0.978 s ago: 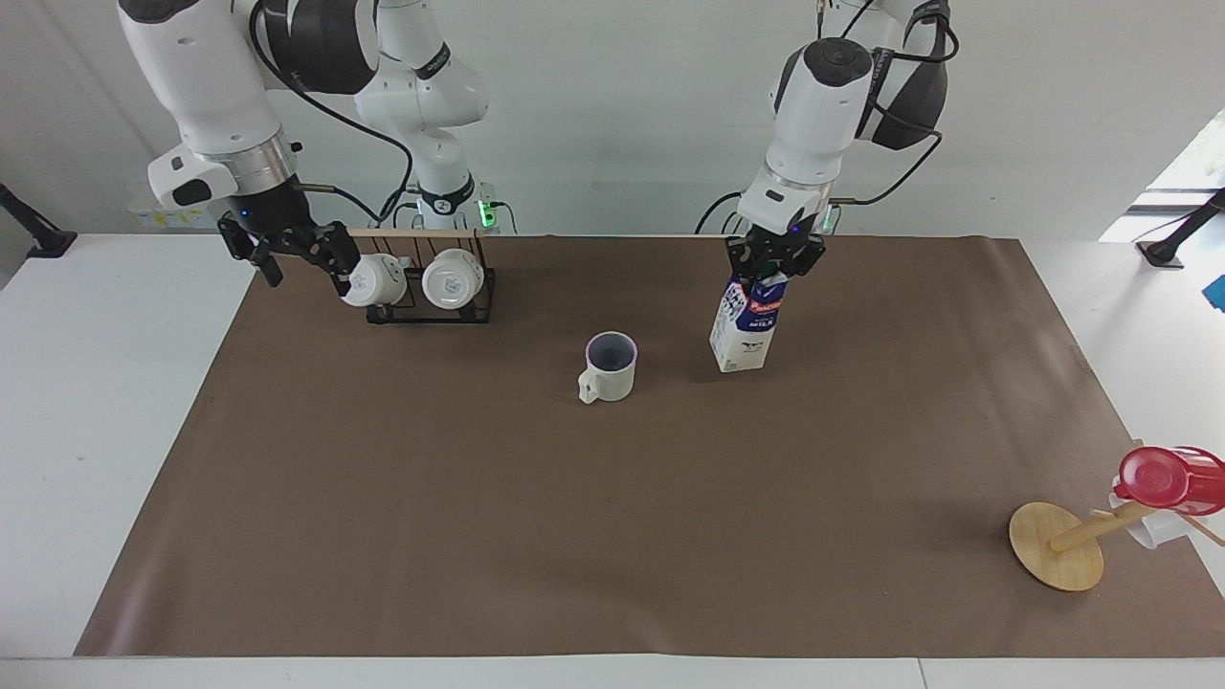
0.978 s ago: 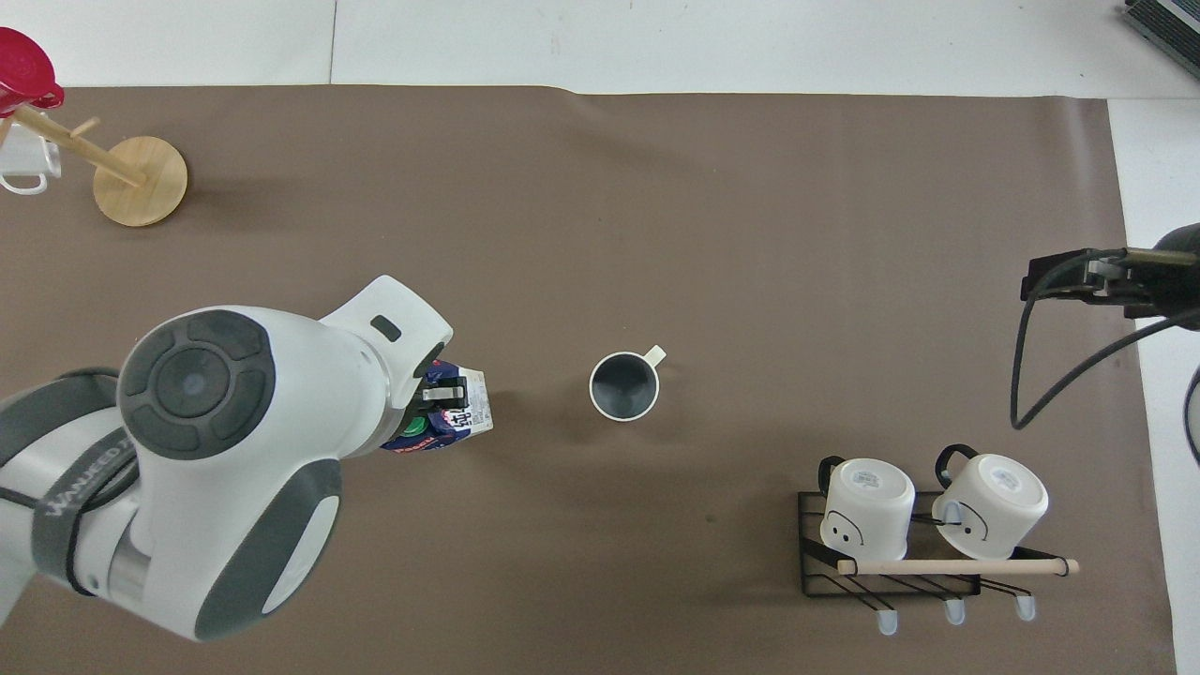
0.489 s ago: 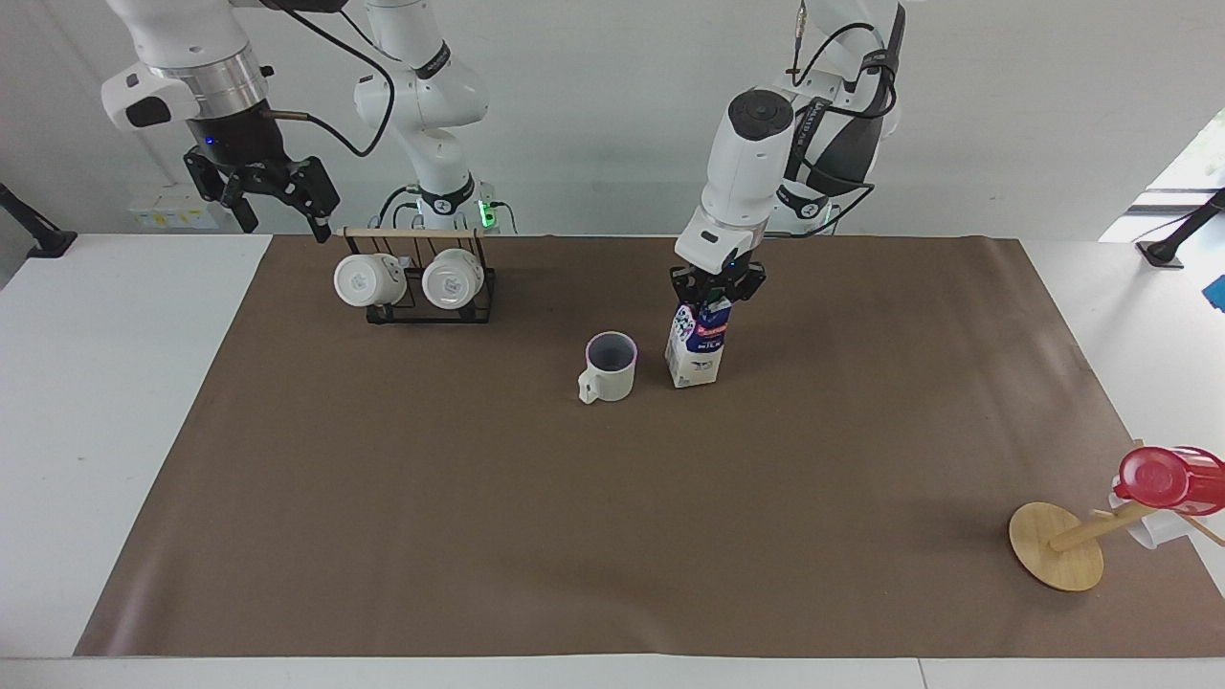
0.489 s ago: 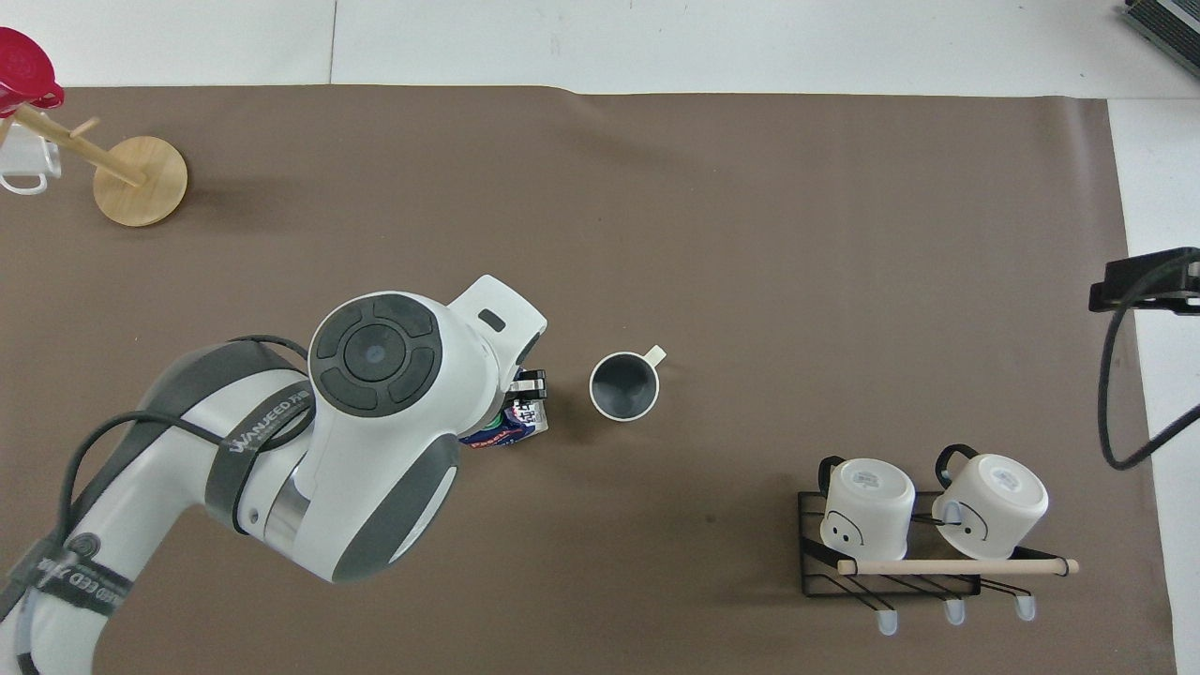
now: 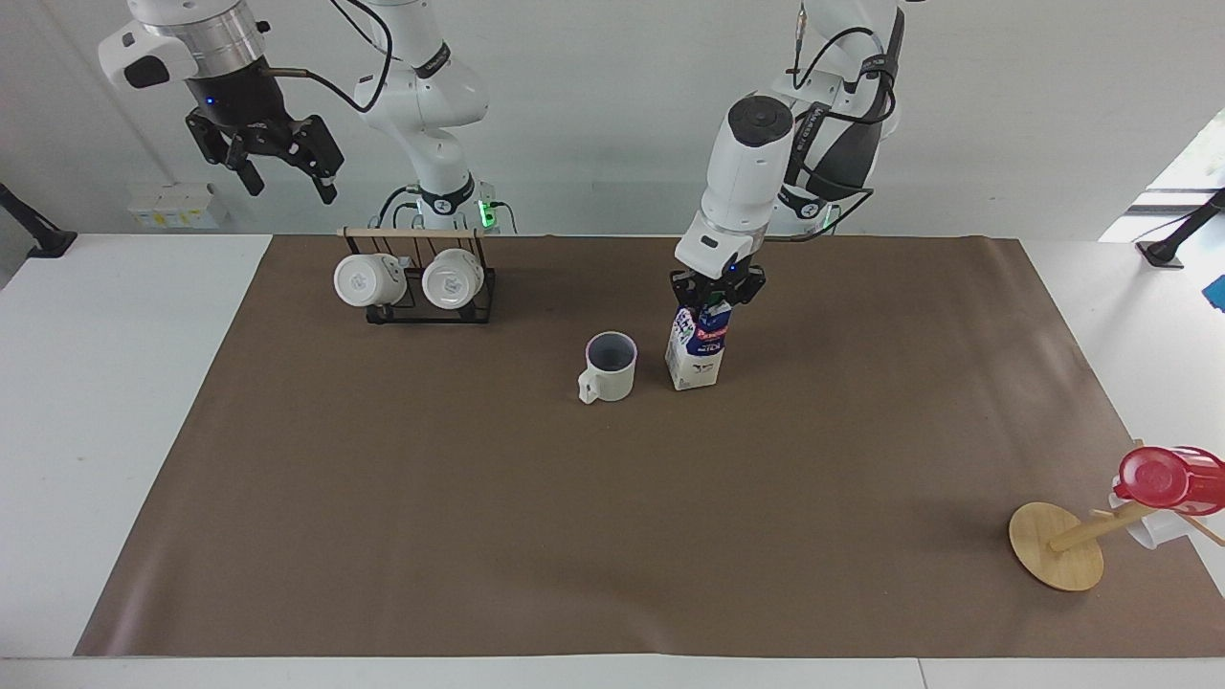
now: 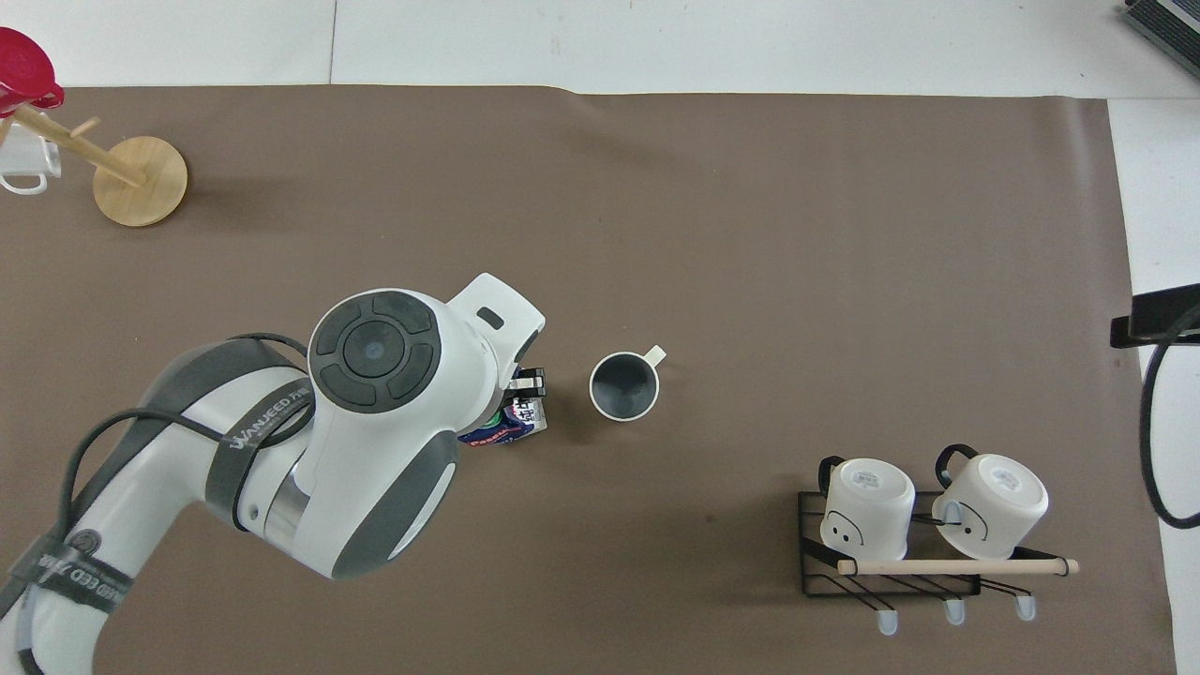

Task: Place cup and milk on table
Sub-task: 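Set the carton down beside the mug and open the left gripper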

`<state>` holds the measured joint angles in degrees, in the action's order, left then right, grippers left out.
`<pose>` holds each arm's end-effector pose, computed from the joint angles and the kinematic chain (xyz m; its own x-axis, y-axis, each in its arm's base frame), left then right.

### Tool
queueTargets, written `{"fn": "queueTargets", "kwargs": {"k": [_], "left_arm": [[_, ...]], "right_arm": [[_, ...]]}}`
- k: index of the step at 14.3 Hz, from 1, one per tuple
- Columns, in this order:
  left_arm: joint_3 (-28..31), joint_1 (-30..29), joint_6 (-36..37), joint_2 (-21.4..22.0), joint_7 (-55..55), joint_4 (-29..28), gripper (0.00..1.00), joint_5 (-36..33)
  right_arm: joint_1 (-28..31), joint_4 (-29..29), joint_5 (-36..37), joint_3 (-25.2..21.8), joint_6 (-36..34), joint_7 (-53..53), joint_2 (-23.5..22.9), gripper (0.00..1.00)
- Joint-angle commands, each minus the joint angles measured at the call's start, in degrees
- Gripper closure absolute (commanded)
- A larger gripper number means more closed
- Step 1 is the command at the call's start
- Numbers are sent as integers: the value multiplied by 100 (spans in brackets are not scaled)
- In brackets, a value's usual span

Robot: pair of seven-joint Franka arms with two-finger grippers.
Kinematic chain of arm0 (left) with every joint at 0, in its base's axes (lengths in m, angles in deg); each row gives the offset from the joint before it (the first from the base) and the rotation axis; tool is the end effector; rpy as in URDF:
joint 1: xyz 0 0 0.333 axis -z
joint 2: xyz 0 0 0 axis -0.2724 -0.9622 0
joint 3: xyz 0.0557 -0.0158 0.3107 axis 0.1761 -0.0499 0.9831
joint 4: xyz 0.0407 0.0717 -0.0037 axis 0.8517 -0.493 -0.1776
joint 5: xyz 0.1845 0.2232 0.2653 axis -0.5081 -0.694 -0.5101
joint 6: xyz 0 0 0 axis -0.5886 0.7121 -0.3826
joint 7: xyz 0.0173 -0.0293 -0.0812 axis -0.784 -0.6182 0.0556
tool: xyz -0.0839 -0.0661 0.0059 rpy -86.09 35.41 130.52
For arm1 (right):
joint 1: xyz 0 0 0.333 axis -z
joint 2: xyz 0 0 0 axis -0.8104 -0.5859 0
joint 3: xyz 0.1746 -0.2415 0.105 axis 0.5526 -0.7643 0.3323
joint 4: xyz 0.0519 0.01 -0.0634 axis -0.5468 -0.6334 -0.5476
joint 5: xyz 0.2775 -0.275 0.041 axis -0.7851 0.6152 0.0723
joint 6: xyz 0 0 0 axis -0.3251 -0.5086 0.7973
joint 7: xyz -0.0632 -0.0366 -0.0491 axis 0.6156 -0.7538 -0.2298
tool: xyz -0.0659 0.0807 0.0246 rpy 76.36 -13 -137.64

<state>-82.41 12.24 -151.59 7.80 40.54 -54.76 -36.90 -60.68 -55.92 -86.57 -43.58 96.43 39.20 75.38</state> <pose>0.4712 -0.3245 0.4605 0.9989 0.0459 -0.0036 0.0460 -0.9984 0.0323 0.5091 -0.0174 0.7006 0.9825 -0.1849 0.0216 -0.1845 -0.9827 -0.0189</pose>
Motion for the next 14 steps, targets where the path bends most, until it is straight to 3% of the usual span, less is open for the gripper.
{"fn": "queueTargets", "kwargs": {"k": [1,8,14], "left_arm": [[81,87,37,-16,-83,22,58,-46],[73,87,20,-33,-66,4,58,-55],[73,87,20,-51,-22,4,52,-108]], "right_arm": [[57,-54,-42,36,-34,151,66,0],[49,-300,29,45,203,151,180,0],[49,-362,64,53,177,125,207,0]]}}
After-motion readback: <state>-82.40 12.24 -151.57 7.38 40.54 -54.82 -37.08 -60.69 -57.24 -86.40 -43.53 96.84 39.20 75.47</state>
